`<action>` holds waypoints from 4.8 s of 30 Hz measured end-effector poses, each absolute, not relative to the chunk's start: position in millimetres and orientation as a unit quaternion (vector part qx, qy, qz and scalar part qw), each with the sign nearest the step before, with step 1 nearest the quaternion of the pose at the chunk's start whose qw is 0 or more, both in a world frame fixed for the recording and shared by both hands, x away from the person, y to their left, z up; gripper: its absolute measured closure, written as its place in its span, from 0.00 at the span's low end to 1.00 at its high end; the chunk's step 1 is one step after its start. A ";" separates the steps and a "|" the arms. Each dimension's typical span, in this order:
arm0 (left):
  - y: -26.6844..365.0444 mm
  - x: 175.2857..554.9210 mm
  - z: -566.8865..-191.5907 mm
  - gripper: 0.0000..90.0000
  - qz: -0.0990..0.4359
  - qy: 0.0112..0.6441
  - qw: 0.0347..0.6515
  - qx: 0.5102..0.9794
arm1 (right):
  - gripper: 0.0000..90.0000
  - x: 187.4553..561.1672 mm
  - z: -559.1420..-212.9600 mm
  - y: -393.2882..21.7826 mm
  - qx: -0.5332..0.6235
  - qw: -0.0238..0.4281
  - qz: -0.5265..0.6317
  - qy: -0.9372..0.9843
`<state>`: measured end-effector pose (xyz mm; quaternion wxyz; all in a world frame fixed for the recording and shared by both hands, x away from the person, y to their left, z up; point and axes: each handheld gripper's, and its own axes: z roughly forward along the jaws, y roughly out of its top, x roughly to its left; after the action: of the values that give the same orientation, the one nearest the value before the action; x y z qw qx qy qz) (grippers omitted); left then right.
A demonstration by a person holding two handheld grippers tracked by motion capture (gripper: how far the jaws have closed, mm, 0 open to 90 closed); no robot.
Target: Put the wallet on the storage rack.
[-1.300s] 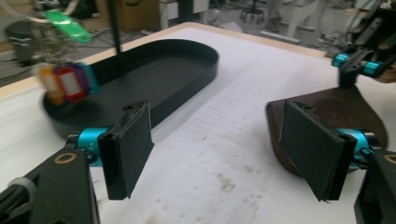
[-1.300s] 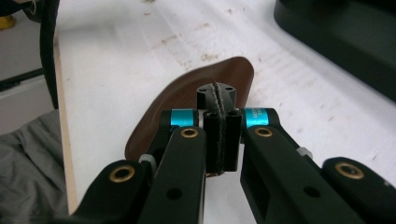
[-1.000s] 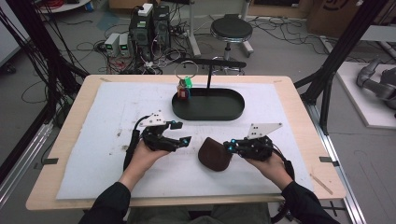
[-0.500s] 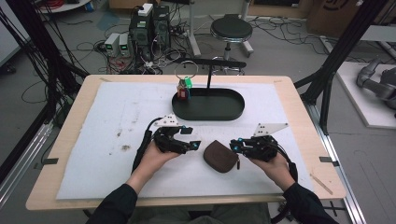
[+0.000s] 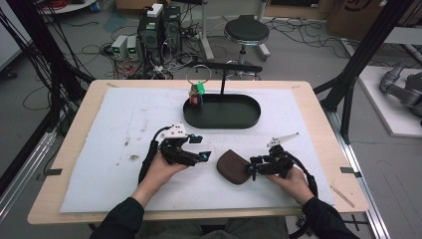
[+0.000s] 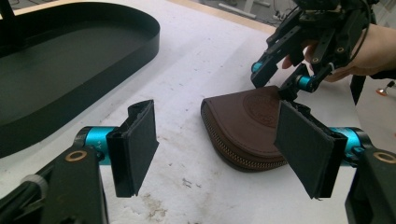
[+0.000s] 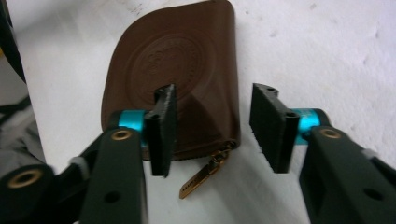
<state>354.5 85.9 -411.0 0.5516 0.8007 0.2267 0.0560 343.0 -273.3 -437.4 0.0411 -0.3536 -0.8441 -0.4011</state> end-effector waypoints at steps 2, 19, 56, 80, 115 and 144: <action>86.6 354.8 -410.8 0.33 0.057 0.226 0.552 0.800 | 0.53 346.0 -440.2 -274.4 -0.366 0.056 -0.400 -0.839; 87.2 354.5 -410.1 0.33 0.061 0.224 0.553 0.800 | 0.84 340.0 -430.3 -273.5 -0.321 0.030 -0.414 -0.851; 57.6 364.5 -435.6 0.49 -0.106 0.163 0.544 0.816 | 0.89 314.3 -395.2 -251.0 -0.138 -0.076 -0.468 -0.869; 63.2 349.0 -428.1 0.72 -0.043 0.142 0.571 0.808 | 0.42 329.0 -408.6 -266.1 -0.202 0.018 -0.484 -0.851; 104.1 331.4 -390.9 0.37 0.081 0.171 0.594 0.782 | 0.76 339.6 -391.3 -259.2 -0.192 -0.003 -0.488 -0.852; 167.9 303.9 -401.0 0.34 0.156 0.244 0.585 0.758 | 0.77 429.1 -357.0 -253.2 -0.301 -0.136 -0.453 -0.828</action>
<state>303.9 167.9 -401.0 0.5847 0.7578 0.2438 0.1560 429.1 -253.2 -357.0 -0.1360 -0.3011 -0.8279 -0.4532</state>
